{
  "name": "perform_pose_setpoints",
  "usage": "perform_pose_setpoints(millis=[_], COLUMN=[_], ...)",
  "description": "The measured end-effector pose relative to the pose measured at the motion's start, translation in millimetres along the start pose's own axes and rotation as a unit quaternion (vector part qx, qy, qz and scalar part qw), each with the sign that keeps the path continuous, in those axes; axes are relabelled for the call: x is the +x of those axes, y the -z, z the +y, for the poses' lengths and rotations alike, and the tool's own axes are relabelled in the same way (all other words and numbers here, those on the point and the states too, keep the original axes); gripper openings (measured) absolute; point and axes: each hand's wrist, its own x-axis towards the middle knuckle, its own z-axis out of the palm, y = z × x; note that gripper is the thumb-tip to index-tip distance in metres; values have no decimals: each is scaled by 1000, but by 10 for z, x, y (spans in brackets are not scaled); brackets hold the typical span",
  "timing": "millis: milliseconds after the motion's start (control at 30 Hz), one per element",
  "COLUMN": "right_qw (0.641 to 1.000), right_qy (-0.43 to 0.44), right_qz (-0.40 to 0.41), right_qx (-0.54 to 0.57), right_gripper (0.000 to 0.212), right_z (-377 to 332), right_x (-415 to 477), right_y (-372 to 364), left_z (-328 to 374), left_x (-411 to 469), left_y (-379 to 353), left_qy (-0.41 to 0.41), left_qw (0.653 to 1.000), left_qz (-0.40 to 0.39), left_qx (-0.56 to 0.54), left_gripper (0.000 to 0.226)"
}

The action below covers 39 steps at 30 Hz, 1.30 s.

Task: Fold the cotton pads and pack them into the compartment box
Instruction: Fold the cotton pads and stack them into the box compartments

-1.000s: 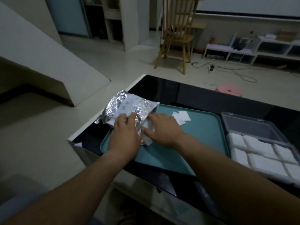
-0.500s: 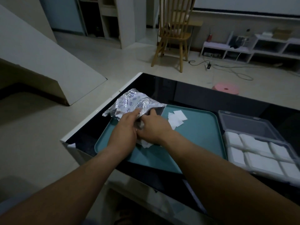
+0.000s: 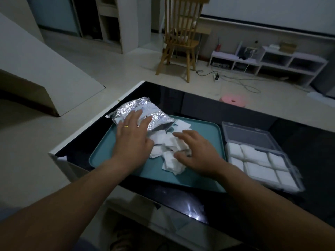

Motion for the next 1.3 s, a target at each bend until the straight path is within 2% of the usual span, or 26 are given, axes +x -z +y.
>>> perform_pose_setpoints(millis=[67, 167, 267, 333, 400, 467, 533, 633, 733, 933, 1067, 1133, 1167, 1200, 1267, 1300], right_qw=[1000, 997, 994, 993, 993, 996, 997, 997, 997, 996, 986, 971, 958, 935, 852, 807], right_qy=[-13, -57, -107, -111, -102, -87, -72, -57, -46, -41, -80, -128, -156, -182, -211, -212], right_qz=[-13, -12, 14, 41, 51, 36, 8, -1, 35, 81, 136, 171, 187, 202, 195, 165], right_qx=[-21, -56, -35, -6, 10, 5, -6, -52, -56, -6, 54, 103, 151, 230, 438, 525], right_gripper=[76, 66, 53, 50, 53, 60, 62, 44, 24, 21, 27, 32, 31, 26, 15, 12], right_z=[31, 112, 168, 144, 104, 75, 72, 64, 67, 128, 64, 31, 14, -13, -120, -188], right_x=[-99, -239, -313, -315, -286, -236, -168, -43, 24, -12, -52, -101, -129, -162, -221, -246], right_y=[162, 357, 413, 381, 312, 238, 145, 23, 19, 147, 283, 350, 391, 439, 559, 601], left_z=[151, 280, 373, 504, 638, 694, 666, 514, 357, 311, 341, 434, 497, 560, 732, 809], left_x=[-31, 7, 158, 278, 350, 384, 394, 460, 513, 569, 606, 642, 653, 648, 595, 541], left_y=[38, 56, 10, -39, -137, -293, -398, -420, -389, -365, -360, -252, -176, -103, 60, 101], left_qy=[-36, -59, -84, -133, -173, -162, -125, -103, -126, -176, -173, -126, -79, -6, 129, 165], left_qw=[999, 994, 979, 970, 956, 946, 946, 947, 945, 931, 947, 964, 965, 950, 869, 828], left_qz=[1, -91, -185, -202, -222, -261, -294, -303, -300, -316, -269, -215, -193, -184, -195, -213], left_qx=[-23, -33, 1, 37, 85, 102, 53, -18, -43, -43, -42, -94, -158, -252, -437, -492], left_gripper=[62, 49, 62, 73, 75, 70, 64, 67, 65, 46, 28, 30, 32, 32, 33, 34])
